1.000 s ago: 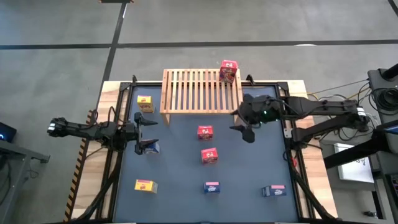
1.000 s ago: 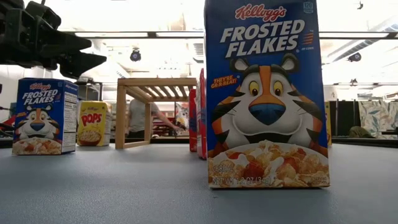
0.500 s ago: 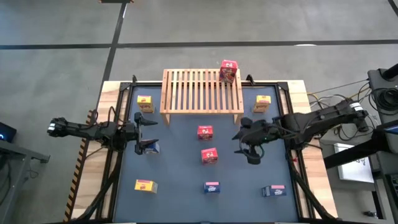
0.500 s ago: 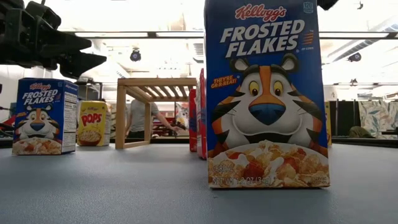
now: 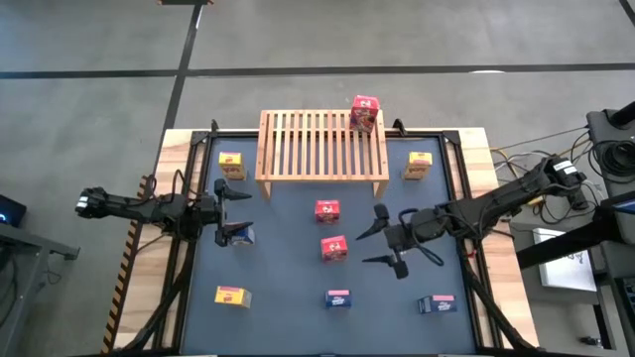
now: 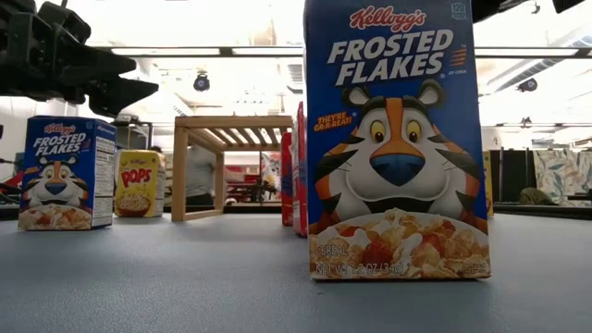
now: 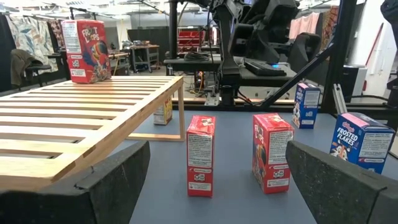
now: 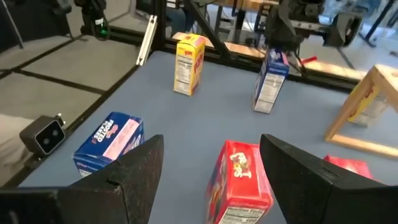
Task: Stack cereal on shelf
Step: Put the top blue cereal box on the shelf
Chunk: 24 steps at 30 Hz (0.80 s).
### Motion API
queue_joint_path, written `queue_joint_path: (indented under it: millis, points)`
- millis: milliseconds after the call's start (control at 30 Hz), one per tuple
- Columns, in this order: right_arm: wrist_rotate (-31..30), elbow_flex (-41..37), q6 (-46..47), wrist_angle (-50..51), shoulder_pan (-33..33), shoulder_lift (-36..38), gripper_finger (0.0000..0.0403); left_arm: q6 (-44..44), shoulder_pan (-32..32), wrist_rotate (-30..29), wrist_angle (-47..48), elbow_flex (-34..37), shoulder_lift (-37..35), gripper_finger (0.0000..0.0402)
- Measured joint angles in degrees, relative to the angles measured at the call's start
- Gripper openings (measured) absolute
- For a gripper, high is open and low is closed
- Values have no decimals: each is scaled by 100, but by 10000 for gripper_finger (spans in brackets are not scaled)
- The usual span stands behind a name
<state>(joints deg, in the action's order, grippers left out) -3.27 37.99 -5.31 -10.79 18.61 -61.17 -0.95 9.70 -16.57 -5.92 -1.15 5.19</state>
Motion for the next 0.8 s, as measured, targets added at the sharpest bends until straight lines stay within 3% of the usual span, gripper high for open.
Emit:
queue_joint_path:
  millis: [800]
  points:
    - [9, -209, -777, -67, -60, 4, 249, 2, 2, 2, 0, 0, -2, 359]
